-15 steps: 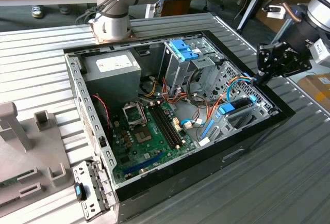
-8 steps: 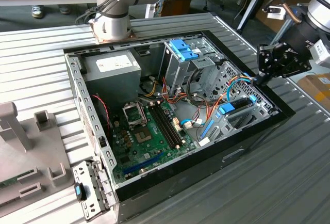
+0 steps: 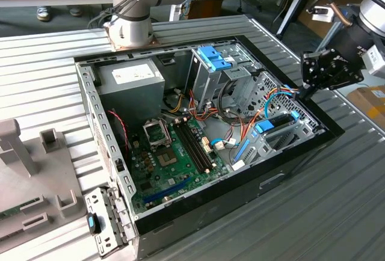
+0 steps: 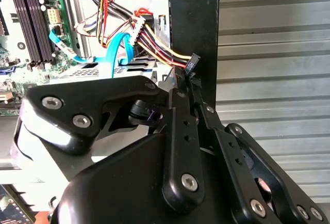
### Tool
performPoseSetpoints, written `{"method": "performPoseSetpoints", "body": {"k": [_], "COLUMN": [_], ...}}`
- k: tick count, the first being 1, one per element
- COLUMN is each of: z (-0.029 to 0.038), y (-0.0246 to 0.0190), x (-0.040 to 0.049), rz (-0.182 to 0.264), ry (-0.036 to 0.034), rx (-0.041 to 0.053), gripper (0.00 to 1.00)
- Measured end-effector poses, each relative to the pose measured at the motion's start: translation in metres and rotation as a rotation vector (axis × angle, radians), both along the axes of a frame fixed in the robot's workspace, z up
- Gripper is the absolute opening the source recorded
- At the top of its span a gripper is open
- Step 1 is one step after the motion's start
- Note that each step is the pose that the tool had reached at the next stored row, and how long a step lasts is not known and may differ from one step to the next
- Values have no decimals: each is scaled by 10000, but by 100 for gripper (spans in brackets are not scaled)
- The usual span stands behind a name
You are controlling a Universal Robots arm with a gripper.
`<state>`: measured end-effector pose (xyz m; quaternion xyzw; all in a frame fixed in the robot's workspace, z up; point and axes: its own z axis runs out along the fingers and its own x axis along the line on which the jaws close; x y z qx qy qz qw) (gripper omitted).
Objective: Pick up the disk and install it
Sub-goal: 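Insert the first disk wire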
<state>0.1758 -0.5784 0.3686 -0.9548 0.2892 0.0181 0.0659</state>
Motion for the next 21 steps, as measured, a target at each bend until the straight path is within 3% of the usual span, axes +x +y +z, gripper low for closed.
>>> {"method": "performPoseSetpoints", "body": {"k": [2, 3, 8, 12, 19, 21], "z": [53, 78, 79, 80, 80, 71], "y": [0, 0, 0, 0, 0, 0], "x": [-2, -12, -50, -77, -315, -381], "rz": [0, -1, -112, -549, -701, -841], "ry": [-36, -87, -91, -91, -106, -122], "rx": [0, 2, -1, -4, -4, -60], "gripper": [16, 16, 16, 16, 16, 16]}}
